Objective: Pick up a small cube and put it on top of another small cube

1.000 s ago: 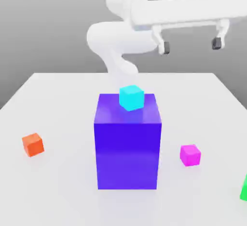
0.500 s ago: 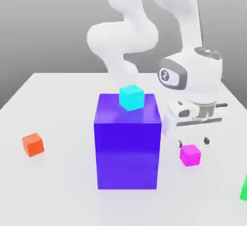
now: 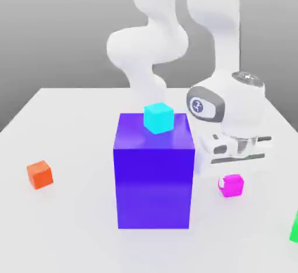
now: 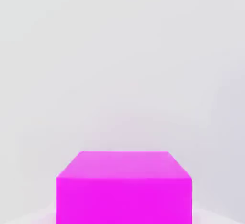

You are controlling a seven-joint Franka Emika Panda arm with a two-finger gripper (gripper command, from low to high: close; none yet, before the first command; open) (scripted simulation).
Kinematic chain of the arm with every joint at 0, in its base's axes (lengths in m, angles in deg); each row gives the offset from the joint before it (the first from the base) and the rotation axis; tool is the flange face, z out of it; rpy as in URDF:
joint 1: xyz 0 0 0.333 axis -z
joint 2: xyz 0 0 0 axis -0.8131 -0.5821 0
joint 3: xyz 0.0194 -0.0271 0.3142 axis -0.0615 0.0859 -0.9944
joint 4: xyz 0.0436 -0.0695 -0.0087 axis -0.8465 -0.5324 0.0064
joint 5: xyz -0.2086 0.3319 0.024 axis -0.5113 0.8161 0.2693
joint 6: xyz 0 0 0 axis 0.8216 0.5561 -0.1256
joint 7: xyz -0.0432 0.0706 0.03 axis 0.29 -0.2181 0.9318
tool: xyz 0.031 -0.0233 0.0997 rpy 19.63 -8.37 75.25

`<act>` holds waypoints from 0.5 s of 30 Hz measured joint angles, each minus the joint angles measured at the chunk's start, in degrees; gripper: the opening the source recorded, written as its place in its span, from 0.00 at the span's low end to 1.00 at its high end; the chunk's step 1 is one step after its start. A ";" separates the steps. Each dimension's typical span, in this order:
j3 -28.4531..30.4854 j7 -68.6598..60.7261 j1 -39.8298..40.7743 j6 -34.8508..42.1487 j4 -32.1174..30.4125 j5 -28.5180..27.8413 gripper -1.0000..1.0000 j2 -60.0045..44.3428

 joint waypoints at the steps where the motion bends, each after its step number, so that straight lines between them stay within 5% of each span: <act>1: -0.84 -2.15 -0.02 1.62 -0.44 2.97 0.00 2.10; 4: -0.49 -7.32 -2.70 6.21 0.25 7.54 0.00 6.01; 15: -1.46 -30.02 -1.54 19.56 22.06 3.68 0.00 -3.15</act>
